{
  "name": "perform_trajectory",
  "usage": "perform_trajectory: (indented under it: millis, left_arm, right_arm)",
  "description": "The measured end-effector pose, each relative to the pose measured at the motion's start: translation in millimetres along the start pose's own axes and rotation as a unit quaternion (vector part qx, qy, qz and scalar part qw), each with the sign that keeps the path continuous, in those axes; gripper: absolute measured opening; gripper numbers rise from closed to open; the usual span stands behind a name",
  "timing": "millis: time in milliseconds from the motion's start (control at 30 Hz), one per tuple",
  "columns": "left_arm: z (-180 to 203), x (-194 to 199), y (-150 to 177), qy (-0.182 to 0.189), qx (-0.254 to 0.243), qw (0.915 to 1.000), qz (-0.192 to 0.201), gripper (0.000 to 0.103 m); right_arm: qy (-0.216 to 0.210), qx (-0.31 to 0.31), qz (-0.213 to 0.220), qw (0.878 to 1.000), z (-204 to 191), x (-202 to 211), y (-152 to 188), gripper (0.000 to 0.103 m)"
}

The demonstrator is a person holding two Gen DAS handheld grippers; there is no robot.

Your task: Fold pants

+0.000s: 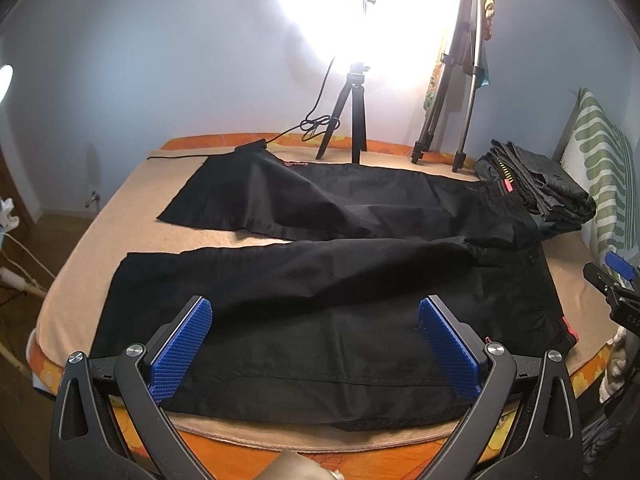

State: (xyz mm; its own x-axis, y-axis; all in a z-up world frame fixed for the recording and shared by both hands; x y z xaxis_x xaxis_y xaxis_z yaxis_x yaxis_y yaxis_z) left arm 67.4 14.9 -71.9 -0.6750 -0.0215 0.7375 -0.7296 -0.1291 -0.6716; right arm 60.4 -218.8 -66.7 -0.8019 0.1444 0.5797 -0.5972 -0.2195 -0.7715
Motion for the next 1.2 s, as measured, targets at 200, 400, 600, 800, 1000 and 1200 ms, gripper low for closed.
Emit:
perform_trajectory:
  millis: [200,400,600,800,1000,1200]
  left_arm:
    - [-6.9,-7.8,5.0,-0.003,-0.016,0.9998,-0.010,0.103]
    - [-18.3,-15.3,17.0,0.010,-0.016,0.9996,-0.020,0.087]
    - [-33.2,-17.7,24.3,0.030,0.003,0.9991,-0.029,0.073]
    - [-61.2,-23.5,31.4,0.023,0.017,0.9988,-0.040,0.054]
    - [-71.4,-30.1,43.8,0.035,0.026,0.9972,-0.061,0.041]
    - [-70.2,-28.1,45.6,0.043,0.021,0.9971,-0.059,0.040]
  right_arm:
    - [-0.024,0.022,-0.005,0.999,-9.6,-0.7,4.9,0.103]
    - [-0.087,0.052,-0.033,0.994,-29.7,-6.7,21.1,0.097]
    - [-0.133,0.111,-0.068,0.982,-60.2,-15.7,47.2,0.088]
    - [-0.165,0.179,-0.110,0.964,-85.8,-23.8,84.9,0.074]
    - [-0.175,0.228,-0.154,0.945,-94.9,-30.3,122.5,0.066]
    - [-0.163,0.254,-0.171,0.938,-96.3,-37.1,137.3,0.061]
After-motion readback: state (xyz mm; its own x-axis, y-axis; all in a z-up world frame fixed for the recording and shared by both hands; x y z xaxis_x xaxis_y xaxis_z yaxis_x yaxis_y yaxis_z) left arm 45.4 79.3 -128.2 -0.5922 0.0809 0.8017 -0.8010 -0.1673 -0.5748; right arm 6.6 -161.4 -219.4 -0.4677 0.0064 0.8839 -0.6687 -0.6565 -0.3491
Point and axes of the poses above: each gripper's, at about its wrist camera, not at the fingertips, and x roughly against the way its jaws point, z to its right, y to its underside, the point moved 9 cm from there along -x, roughly the way its jaws point, and after that the axes turned 4 degrees about -z, right-handed, at the moved point
